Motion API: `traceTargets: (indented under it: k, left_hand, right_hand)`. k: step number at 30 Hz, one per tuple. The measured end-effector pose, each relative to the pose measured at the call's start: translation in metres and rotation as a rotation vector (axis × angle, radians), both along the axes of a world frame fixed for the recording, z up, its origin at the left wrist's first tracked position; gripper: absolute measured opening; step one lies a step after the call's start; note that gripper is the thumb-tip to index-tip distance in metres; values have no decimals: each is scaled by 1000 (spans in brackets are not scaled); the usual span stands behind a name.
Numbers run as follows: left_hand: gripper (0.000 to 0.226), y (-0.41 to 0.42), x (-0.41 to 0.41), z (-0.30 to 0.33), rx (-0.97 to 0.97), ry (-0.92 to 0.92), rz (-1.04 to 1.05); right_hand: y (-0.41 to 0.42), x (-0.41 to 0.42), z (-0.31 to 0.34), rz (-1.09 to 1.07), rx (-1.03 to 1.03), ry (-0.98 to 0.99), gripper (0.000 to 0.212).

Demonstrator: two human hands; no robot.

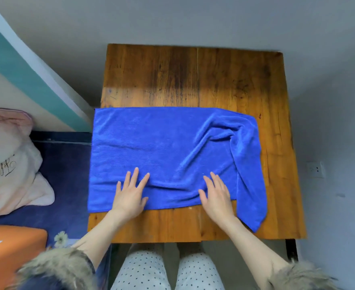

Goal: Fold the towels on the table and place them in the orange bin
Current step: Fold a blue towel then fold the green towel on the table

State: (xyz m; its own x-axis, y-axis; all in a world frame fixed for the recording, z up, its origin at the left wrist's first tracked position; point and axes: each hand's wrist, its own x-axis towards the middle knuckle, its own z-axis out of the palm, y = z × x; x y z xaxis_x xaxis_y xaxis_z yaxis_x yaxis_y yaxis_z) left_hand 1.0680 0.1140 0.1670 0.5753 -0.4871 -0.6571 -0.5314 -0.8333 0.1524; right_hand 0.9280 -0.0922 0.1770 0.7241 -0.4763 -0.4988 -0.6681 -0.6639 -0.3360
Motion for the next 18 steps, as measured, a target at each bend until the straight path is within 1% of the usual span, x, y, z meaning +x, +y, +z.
traceTargets:
  k: [3,5,7,9,11,14,16,18]
  left_hand:
    - [70,-48,-21,-6,-30,-4,-108]
    - [70,-83,-30,-8,-47,-25,-188]
    - [70,-118,-32,-9,-86,-77,-261]
    - [68,-154,-31,-15,-142,-139,-308]
    - [66,-187,-27,-24,-217,-192,-293]
    - [65,-225,-24,-37,-344,-266,-220]
    - [63,-245,-25,-47,-364,-283,-219]
    - [62,-259,-26,-57,-337,-296,-210]
  right_hand:
    - [-46,-17,1,-322,-73,-151,36]
    - [-82,-24,-1,-489,-115,-235,30]
    - [-117,-26,-6,-601,-137,-262,30]
    - [-144,-26,-15,-698,-88,-247,31]
    - [-164,-22,-23,-720,-44,-173,34]
    - [-180,-16,-31,-621,-4,-36,33]
    - [-186,-15,-36,-540,41,9,25]
    - [-193,-16,-39,-490,64,19,19]
